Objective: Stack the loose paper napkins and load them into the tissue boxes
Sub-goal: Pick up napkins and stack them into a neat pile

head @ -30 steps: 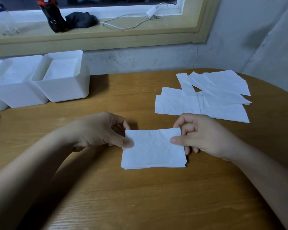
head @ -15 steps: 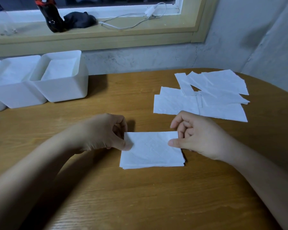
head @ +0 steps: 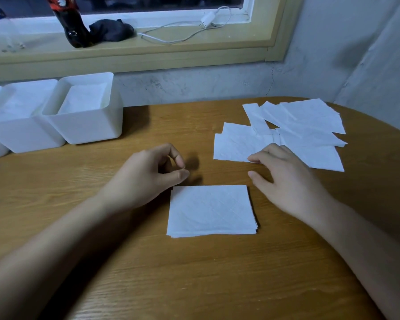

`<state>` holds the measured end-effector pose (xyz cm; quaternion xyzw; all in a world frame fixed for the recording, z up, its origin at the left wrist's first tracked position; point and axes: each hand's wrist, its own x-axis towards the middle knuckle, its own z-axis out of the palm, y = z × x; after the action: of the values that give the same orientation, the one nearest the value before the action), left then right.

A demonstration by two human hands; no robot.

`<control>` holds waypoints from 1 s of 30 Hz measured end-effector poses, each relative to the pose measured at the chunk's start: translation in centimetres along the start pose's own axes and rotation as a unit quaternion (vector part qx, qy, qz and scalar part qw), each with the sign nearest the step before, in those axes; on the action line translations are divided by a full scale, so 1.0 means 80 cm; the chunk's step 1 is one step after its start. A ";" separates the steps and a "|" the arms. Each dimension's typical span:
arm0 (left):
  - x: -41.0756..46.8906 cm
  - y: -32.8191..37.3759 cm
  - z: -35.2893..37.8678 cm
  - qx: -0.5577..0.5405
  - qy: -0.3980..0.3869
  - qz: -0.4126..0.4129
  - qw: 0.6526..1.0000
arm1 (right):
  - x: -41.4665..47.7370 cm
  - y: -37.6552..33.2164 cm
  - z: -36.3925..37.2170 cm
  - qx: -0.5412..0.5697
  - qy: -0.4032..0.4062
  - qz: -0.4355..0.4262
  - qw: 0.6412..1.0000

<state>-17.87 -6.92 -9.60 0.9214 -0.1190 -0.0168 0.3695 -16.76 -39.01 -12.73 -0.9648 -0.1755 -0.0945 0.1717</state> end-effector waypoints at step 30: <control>0.133 -0.003 0.055 0.129 0.029 0.073 0.988 | 0.015 0.033 0.009 -0.006 0.076 0.076 0.994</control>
<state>-8.00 -12.19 -12.33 0.9504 -0.1766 0.0529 0.2507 -14.57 -40.68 -13.90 -0.9662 -0.0872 -0.1554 0.1860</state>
